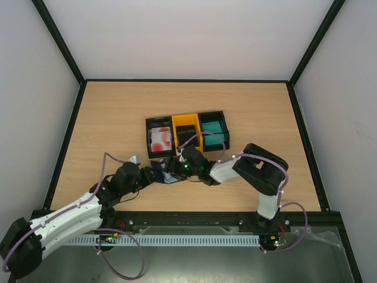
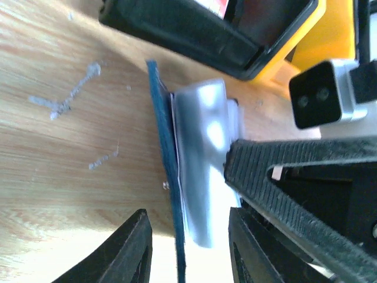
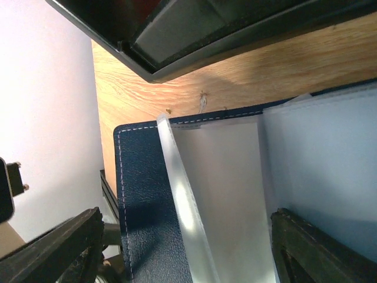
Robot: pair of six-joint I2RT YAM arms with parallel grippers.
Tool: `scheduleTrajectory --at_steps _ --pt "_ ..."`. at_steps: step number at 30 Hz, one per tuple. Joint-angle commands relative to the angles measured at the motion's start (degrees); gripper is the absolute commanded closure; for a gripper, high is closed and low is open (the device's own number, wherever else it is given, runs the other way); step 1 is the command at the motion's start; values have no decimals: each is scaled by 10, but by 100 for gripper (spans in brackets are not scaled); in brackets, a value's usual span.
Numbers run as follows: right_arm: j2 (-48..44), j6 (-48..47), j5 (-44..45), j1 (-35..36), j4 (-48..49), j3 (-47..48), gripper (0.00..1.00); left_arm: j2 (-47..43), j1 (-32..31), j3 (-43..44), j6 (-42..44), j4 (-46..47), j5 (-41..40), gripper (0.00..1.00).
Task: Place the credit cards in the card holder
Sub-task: Open the card holder at the center of the board.
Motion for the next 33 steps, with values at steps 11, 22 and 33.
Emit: scheduleTrajectory --at_steps 11,22,33 --pt "-58 -33 -17 0 -4 -10 30 -4 107 106 71 -85 49 65" --pt "-42 -82 -56 22 -11 14 39 32 153 126 85 -63 125 72" --pt "24 -146 -33 42 -114 64 34 61 173 119 106 -40 171 74"
